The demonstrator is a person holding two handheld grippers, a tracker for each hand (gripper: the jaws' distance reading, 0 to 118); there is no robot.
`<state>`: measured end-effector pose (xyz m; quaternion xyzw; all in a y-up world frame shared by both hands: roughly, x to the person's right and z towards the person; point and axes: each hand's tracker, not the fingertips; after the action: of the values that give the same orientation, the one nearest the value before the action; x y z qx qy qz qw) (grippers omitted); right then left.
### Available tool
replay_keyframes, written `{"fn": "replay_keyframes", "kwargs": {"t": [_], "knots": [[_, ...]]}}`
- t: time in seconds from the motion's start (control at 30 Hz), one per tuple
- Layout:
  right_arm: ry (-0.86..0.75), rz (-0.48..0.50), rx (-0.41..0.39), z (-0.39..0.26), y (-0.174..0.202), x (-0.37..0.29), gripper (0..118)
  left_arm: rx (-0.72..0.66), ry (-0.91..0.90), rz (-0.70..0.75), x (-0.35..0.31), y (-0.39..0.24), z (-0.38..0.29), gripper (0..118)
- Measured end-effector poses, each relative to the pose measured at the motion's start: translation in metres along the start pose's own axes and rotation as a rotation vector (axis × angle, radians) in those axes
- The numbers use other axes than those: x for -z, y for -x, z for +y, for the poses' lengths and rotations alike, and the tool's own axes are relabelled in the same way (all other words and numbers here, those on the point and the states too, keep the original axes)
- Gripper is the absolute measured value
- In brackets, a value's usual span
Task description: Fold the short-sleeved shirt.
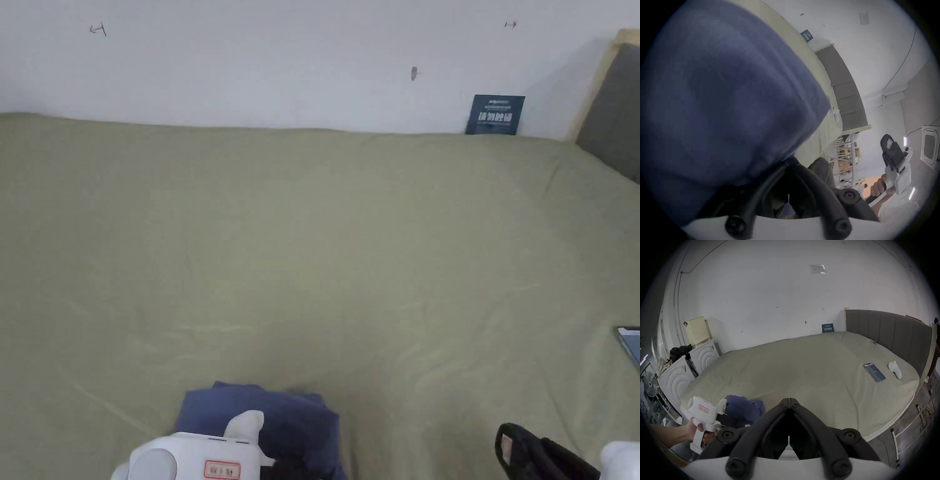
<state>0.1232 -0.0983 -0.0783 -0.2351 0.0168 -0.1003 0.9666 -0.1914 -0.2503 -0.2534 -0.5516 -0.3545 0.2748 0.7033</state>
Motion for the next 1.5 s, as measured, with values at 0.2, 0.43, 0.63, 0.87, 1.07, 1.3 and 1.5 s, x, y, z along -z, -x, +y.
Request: {"fn": "replay_keyframes", "kwargs": {"t": [0.2,0.43,0.63,0.87,1.07,1.3,1.5], "knots": [[0.107,0.169,0.003,0.000,0.020,0.035,0,0.098,-0.066,0.065,-0.053,-0.032,0.005,0],[0.391,0.588,0.191,-0.018,0.064,0.138,0,0.102,-0.202,0.211,-0.153,-0.018,0.004,0],[0.602,0.737,0.317,-0.045,0.057,0.229,0,0.045,-0.210,0.281,-0.178,0.024,0.022,1],[0.792,0.870,0.562,-0.072,0.005,0.289,0,-0.021,-0.123,0.185,-0.173,0.059,0.049,1],[0.781,0.886,0.543,-0.073,0.006,0.285,0,-0.150,-0.049,0.047,-0.140,0.088,0.059,109],[0.764,0.860,0.552,-0.068,0.007,0.279,0,-0.232,-0.016,-0.115,-0.093,0.098,0.066,85],[0.658,0.789,0.446,-0.036,0.010,0.248,0,-0.200,-0.037,-0.011,-0.124,0.093,0.064,26]]}}
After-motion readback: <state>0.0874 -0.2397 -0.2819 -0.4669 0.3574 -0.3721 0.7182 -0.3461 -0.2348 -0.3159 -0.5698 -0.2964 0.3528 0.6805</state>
